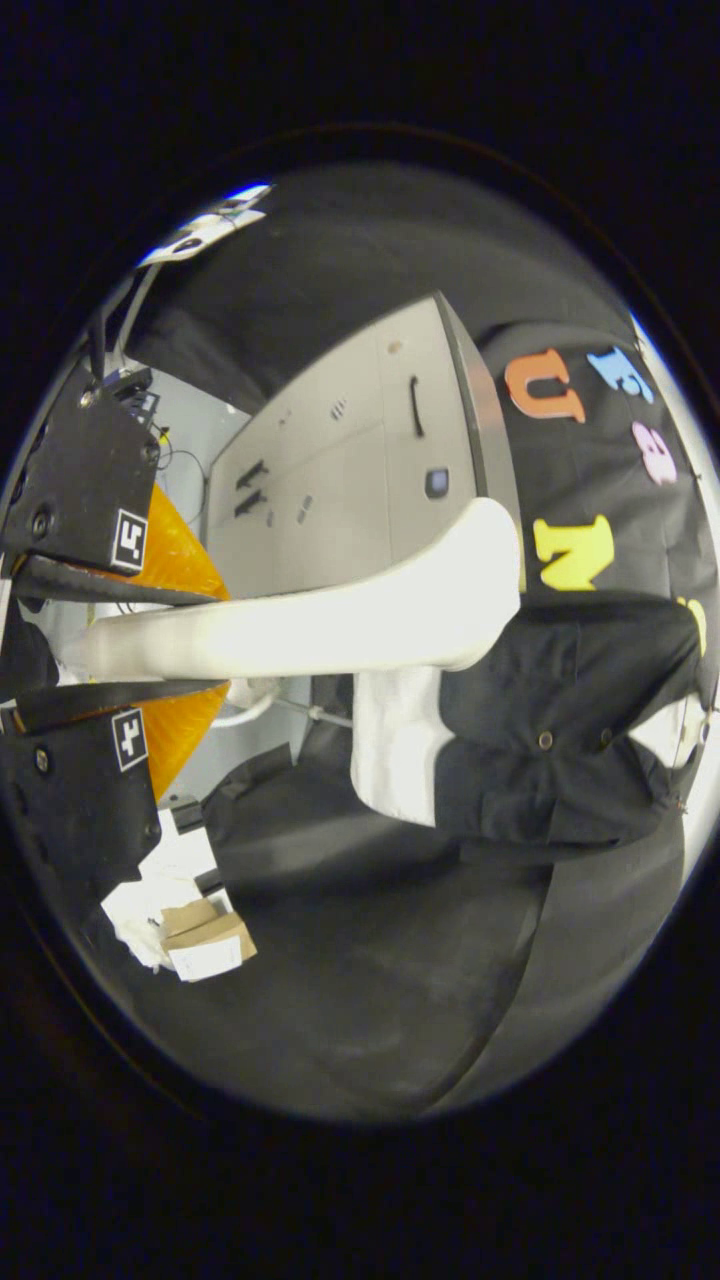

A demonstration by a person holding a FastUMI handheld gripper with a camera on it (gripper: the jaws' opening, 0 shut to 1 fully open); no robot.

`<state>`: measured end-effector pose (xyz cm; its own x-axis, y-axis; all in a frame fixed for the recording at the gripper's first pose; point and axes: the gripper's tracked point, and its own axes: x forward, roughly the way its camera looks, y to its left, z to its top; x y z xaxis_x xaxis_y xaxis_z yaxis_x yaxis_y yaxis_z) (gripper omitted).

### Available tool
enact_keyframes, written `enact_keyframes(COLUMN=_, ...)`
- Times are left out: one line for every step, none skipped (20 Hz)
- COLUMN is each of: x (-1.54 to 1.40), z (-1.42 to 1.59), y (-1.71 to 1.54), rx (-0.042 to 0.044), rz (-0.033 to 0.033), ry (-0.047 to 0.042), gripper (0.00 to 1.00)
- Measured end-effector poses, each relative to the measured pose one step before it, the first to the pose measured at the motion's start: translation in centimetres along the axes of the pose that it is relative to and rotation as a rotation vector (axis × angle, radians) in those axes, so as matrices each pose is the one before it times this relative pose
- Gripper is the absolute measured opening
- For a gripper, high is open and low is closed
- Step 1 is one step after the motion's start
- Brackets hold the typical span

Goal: Iron the clothes twice with a garment steamer, once on the left side and once on the right side.

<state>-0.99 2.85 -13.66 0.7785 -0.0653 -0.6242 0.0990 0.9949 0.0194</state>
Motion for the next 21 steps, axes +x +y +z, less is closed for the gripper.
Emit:
enact_keyframes(x=-0.753, z=-1.082, y=1.164, rx=-0.01225, rz=0.01799, ry=0.00885, gripper=0.37)
enact_keyframes(x=-0.659, z=-0.904, y=1.104, rx=-0.00454, rz=0.01994, ry=0.00705, gripper=0.37)
enact_keyframes(x=-0.435, z=-0.788, y=0.827, rx=-0.01151, rz=0.01639, ry=0.00977, gripper=0.37)
enact_keyframes(x=-0.328, z=-0.796, y=0.72, rx=-0.00619, rz=0.01269, ry=0.0104, gripper=0.37)
enact_keyframes(x=-0.31, z=-0.609, y=0.764, rx=-0.00562, rz=0.01362, ry=0.01139, gripper=0.37)
enact_keyframes(x=-0.161, z=-0.45, y=0.444, rx=-0.01315, rz=0.01104, ry=0.00934, gripper=0.37)
enact_keyframes(x=-0.049, z=-0.234, y=0.141, rx=-0.01015, rz=0.00732, ry=0.00434, gripper=0.37)
enact_keyframes(x=-0.106, z=-0.127, y=0.124, rx=-0.00971, rz=0.00406, ry=0.0026, gripper=0.37)
enact_keyframes(x=-0.145, z=0.115, y=-0.07, rx=0.00179, rz=-0.00055, ry=-0.00476, gripper=0.37)
enact_keyframes(x=-0.084, z=0.234, y=-0.195, rx=0.00283, rz=-0.00477, ry=-0.00557, gripper=0.37)
enact_keyframes(x=-0.053, z=0.3, y=-0.38, rx=0.0018, rz=-0.0053, ry=-0.00836, gripper=0.37)
enact_keyframes(x=-0.111, z=0.349, y=-0.221, rx=0.00497, rz=-0.00356, ry=-0.01024, gripper=0.37)
enact_keyframes(x=-0.049, z=0.288, y=-0.164, rx=-0.00132, rz=-0.00269, ry=-0.00755, gripper=0.37)
enact_keyframes(x=-0.105, z=0.167, y=-0.097, rx=0.00201, rz=-0.00177, ry=-0.00718, gripper=0.37)
enact_keyframes(x=-0.133, z=0.182, y=-0.007, rx=0.00034, rz=0.0001, ry=-0.00532, gripper=0.37)
enact_keyframes(x=-0.06, z=0.112, y=-0.029, rx=0.0, rz=0.00076, ry=-0.005, gripper=0.37)
enact_keyframes(x=0.084, z=0.042, y=-0.05, rx=-0.00317, rz=0.00174, ry=-0.00148, gripper=0.37)
enact_keyframes(x=-0.011, z=-0.036, y=-0.035, rx=-0.00066, rz=0.00274, ry=0.00182, gripper=0.37)
enact_keyframes(x=0.053, z=-0.058, y=-0.035, rx=0.00214, rz=0.00267, ry=0.0004, gripper=0.37)
enact_keyframes(x=0.002, z=0.006, y=-0.096, rx=-0.00085, rz=-0.00032, ry=0.00286, gripper=0.37)
enact_keyframes(x=-0.002, z=0.1, y=-0.153, rx=0.00536, rz=-0.00037, ry=-0.00234, gripper=0.37)
